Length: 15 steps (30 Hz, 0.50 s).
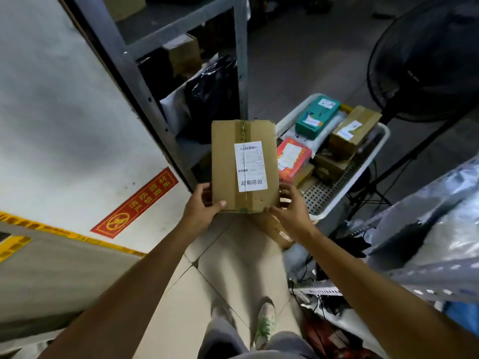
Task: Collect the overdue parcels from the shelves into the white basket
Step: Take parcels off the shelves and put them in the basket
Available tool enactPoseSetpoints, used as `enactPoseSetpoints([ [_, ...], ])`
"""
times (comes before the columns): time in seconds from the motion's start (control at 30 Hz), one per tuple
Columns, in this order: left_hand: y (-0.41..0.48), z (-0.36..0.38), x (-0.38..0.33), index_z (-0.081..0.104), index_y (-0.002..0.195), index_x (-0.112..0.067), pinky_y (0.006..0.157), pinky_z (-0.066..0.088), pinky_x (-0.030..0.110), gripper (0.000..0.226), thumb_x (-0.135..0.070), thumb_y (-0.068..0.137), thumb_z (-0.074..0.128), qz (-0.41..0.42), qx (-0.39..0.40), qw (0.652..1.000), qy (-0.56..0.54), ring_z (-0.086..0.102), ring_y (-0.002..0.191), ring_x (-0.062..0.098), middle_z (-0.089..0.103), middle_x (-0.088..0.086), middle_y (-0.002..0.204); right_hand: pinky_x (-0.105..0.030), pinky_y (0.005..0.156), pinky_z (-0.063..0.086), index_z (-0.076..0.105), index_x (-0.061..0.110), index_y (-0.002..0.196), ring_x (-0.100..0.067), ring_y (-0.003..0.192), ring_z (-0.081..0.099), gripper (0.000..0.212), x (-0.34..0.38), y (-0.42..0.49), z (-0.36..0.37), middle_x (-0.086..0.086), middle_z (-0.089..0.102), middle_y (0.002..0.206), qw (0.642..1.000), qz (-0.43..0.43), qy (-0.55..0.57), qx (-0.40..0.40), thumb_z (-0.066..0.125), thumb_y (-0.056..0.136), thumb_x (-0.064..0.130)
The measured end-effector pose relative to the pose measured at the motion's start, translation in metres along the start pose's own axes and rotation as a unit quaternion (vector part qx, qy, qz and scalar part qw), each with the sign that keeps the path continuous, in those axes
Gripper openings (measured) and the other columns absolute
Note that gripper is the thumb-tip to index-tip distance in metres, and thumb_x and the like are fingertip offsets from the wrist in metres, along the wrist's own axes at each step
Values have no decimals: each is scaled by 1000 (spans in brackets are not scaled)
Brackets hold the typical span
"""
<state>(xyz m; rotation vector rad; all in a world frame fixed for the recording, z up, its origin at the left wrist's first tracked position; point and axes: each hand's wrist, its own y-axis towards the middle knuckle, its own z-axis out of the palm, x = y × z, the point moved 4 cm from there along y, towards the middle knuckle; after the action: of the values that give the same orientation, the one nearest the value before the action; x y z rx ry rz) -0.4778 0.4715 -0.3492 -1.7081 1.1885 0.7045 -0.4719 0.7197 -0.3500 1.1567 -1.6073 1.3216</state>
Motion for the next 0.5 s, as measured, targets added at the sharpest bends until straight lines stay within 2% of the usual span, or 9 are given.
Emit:
enactPoseSetpoints([
  [0.07, 24, 10, -9, 43, 140, -26, 102, 50, 47, 66, -28, 85, 78, 8, 20, 1000, 16, 56, 120, 22, 58, 0, 133, -22, 71, 58, 50, 17, 125, -9, 93, 62, 59, 2, 9, -8, -3, 60, 116, 999, 11, 29, -27, 77, 77, -4],
  [0.17, 60, 24, -21, 43, 139, -28, 104, 49, 45, 63, -27, 86, 77, 15, 61, 998, 28, 56, 120, 20, 59, -1, 132, -14, 71, 54, 48, 20, 123, -2, 90, 60, 63, -1, 27, -15, 1, 60, 112, 996, 25, 36, -72, 79, 75, -4],
  [0.2, 74, 30, -26, 44, 138, -29, 104, 49, 46, 62, -26, 86, 77, 19, 75, 997, 31, 57, 119, 19, 59, -2, 130, -18, 76, 56, 48, 21, 123, -5, 94, 61, 63, -4, 36, -18, -1, 61, 115, 995, 36, 38, -88, 80, 75, -4],
  [0.27, 100, 39, -32, 45, 136, -30, 103, 50, 45, 60, -25, 86, 77, 22, 104, 994, 38, 58, 118, 19, 61, -4, 127, -33, 87, 58, 50, 21, 125, -14, 104, 63, 62, -9, 52, -21, 0, 63, 120, 992, 62, 36, -106, 81, 75, 0],
  [0.33, 131, 48, -39, 46, 136, -28, 103, 50, 44, 60, -23, 85, 78, 28, 131, 990, 48, 58, 119, 20, 61, -3, 127, -36, 87, 58, 50, 19, 130, -16, 108, 62, 65, -12, 72, -23, 4, 62, 116, 988, 83, 34, -129, 81, 75, 0],
  [0.43, 180, 58, -52, 47, 138, -23, 97, 48, 33, 62, -20, 84, 78, 43, 168, 982, 70, 56, 119, 20, 60, 0, 130, -21, 73, 57, 49, 20, 130, -9, 99, 62, 65, -9, 98, -22, 14, 58, 106, 979, 98, 27, -175, 80, 76, 1],
  [0.5, 211, 64, -67, 48, 139, -19, 88, 43, 24, 61, -15, 85, 77, 58, 187, 977, 85, 55, 113, 14, 59, -3, 126, -14, 66, 53, 48, 19, 130, -4, 95, 61, 64, -3, 115, -21, 10, 58, 108, 975, 98, 28, -196, 79, 77, 0],
])
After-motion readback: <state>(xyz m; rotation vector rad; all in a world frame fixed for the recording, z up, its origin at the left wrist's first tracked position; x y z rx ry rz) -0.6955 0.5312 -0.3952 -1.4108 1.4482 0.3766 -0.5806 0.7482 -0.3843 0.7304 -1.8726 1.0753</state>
